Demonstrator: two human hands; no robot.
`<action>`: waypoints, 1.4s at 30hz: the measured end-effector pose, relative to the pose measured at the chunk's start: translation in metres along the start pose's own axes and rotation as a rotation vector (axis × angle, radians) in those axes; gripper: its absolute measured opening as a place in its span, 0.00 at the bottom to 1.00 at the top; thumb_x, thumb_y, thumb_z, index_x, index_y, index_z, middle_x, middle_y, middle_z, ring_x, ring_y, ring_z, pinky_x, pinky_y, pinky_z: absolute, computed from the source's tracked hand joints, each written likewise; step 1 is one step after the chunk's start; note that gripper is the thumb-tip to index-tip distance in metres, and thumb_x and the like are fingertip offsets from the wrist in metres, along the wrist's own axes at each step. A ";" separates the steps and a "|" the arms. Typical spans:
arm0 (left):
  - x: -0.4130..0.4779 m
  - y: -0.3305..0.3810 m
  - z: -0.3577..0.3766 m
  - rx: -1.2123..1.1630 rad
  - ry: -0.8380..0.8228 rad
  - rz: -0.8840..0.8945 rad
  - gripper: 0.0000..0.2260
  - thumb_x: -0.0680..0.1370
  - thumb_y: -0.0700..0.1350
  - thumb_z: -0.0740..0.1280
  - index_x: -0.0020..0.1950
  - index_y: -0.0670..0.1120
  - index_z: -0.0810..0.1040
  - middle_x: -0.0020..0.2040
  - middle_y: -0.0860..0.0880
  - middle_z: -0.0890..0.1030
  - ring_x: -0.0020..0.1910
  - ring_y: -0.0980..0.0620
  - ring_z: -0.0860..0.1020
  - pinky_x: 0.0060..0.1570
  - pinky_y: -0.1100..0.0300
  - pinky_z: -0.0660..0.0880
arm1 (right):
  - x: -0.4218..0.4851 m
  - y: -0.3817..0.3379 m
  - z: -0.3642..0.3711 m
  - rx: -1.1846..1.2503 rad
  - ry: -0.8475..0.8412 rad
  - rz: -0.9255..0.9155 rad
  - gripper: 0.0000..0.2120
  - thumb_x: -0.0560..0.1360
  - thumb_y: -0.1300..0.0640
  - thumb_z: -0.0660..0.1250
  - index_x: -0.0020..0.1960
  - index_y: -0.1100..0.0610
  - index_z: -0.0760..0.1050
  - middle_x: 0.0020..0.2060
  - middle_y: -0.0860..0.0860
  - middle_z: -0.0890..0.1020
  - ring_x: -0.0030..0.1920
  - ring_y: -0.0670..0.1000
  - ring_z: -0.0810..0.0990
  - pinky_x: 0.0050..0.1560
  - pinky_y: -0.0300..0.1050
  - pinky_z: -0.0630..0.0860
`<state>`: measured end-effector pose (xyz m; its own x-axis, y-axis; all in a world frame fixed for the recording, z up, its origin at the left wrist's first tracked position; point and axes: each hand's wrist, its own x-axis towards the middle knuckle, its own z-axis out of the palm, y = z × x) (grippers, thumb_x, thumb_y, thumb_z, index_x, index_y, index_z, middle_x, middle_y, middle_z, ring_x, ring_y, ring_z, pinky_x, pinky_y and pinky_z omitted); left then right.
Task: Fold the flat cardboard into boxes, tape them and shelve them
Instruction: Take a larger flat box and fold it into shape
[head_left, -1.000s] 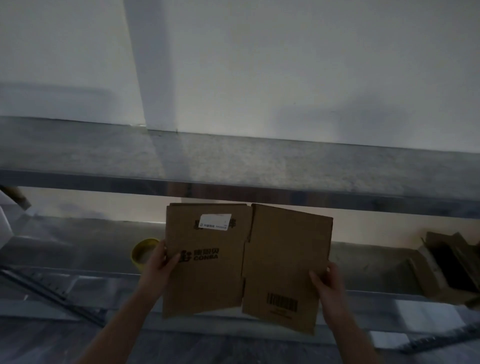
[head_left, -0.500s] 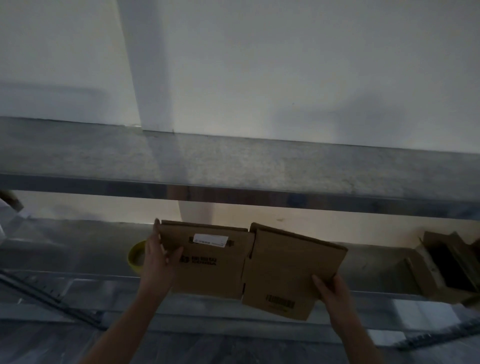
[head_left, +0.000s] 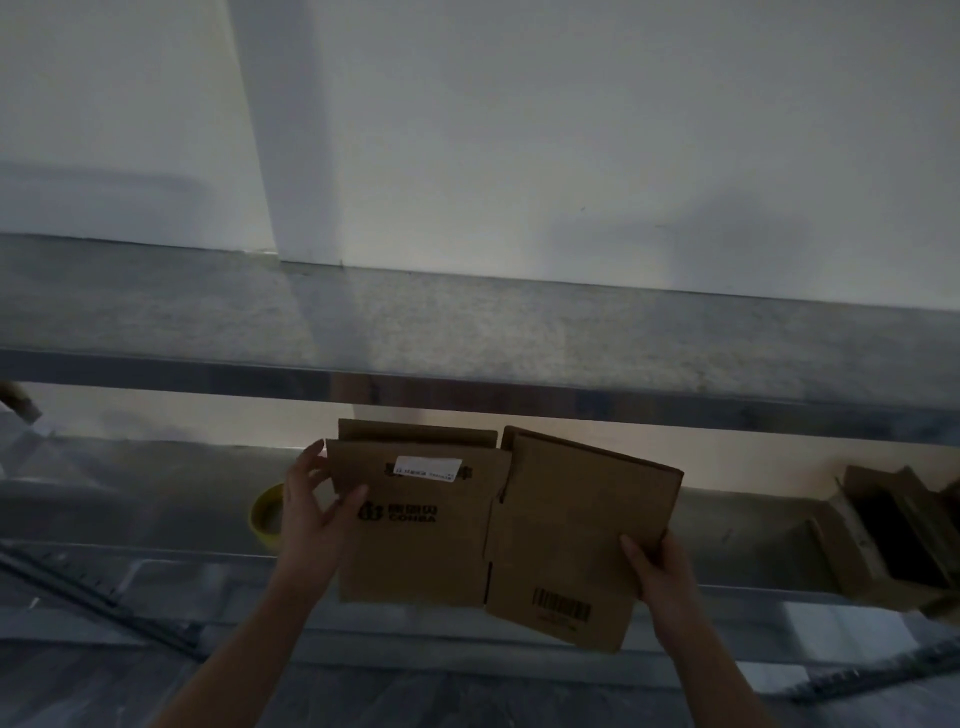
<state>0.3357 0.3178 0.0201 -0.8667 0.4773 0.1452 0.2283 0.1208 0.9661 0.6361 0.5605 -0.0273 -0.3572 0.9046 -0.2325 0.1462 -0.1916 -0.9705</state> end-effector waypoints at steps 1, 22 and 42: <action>0.002 -0.002 0.000 0.016 0.016 -0.017 0.27 0.74 0.41 0.72 0.69 0.53 0.65 0.64 0.52 0.71 0.62 0.55 0.71 0.56 0.54 0.73 | 0.001 0.000 0.001 0.005 -0.001 0.004 0.14 0.77 0.62 0.68 0.61 0.51 0.74 0.57 0.52 0.81 0.58 0.56 0.79 0.60 0.64 0.76; 0.027 -0.043 -0.037 -0.292 -0.247 -0.386 0.12 0.79 0.49 0.62 0.54 0.42 0.77 0.49 0.46 0.82 0.49 0.47 0.81 0.40 0.54 0.80 | 0.004 -0.019 0.009 -0.171 -0.121 -0.190 0.33 0.77 0.62 0.68 0.69 0.33 0.59 0.61 0.40 0.71 0.57 0.42 0.76 0.45 0.34 0.78; 0.025 -0.013 -0.036 -0.448 -0.464 -0.293 0.15 0.79 0.46 0.59 0.63 0.41 0.72 0.61 0.40 0.78 0.62 0.46 0.77 0.49 0.50 0.80 | -0.004 -0.042 -0.013 -0.020 -0.314 -0.024 0.17 0.75 0.47 0.64 0.64 0.41 0.75 0.59 0.44 0.79 0.59 0.48 0.78 0.55 0.51 0.80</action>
<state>0.2948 0.2967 0.0194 -0.5632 0.8138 -0.1435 -0.2762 -0.0217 0.9609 0.6432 0.5701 0.0152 -0.6277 0.7464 -0.2212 0.1518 -0.1614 -0.9751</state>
